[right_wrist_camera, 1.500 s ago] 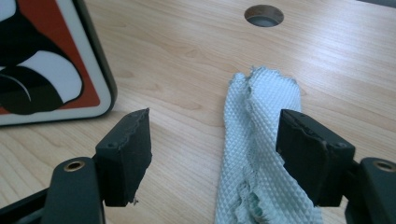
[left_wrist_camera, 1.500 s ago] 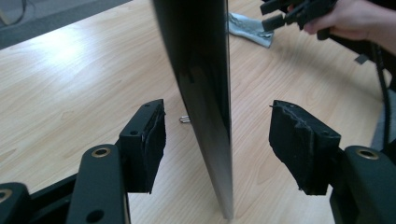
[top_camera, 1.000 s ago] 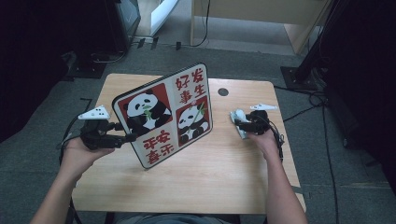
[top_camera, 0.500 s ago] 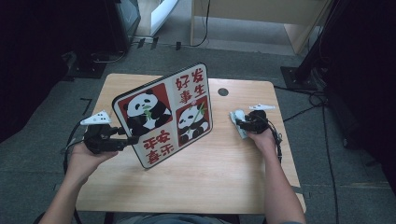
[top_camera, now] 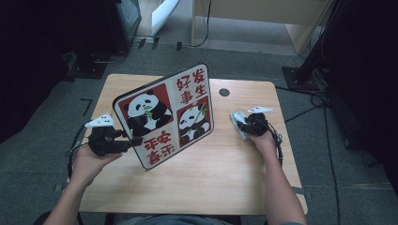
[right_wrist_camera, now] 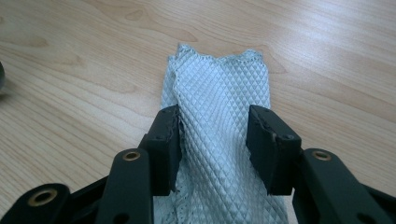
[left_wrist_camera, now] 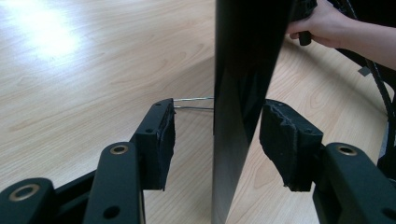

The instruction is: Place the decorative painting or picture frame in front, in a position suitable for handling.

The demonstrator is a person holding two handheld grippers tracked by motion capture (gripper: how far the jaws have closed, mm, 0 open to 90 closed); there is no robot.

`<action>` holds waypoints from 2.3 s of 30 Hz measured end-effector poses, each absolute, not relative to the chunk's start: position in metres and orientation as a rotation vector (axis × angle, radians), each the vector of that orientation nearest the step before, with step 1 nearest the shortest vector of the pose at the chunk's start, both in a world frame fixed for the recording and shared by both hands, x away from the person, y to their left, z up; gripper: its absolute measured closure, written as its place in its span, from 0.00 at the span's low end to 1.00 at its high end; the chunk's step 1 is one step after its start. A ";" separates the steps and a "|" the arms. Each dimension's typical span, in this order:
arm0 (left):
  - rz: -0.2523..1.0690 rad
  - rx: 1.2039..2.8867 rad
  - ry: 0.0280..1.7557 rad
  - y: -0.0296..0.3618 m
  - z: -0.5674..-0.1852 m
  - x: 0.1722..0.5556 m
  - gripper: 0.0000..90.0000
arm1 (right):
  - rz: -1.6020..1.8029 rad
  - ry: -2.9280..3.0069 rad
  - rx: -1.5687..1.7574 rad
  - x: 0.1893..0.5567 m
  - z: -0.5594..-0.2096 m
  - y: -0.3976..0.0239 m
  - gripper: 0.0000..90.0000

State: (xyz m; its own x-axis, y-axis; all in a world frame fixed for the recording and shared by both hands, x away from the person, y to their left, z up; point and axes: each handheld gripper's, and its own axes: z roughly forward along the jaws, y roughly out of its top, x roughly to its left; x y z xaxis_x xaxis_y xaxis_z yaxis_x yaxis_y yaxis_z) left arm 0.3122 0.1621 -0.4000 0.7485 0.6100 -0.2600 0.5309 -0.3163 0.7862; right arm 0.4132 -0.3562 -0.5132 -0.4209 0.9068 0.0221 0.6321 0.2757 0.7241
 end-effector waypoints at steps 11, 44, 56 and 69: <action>0.076 1.977 0.839 0.160 -0.399 0.314 0.59 | 0.966 2.159 1.372 0.412 -0.515 -0.358 0.60; -0.037 1.951 0.886 0.157 -0.396 0.323 0.85 | 0.999 2.083 1.363 0.406 -0.520 -0.364 0.76; -0.043 1.946 0.880 0.156 -0.396 0.316 0.87 | 0.976 2.093 1.454 0.416 -0.514 -0.368 0.90; -0.031 1.948 0.892 0.155 -0.395 0.315 0.87 | 1.283 2.048 1.453 0.411 -0.469 -0.374 0.91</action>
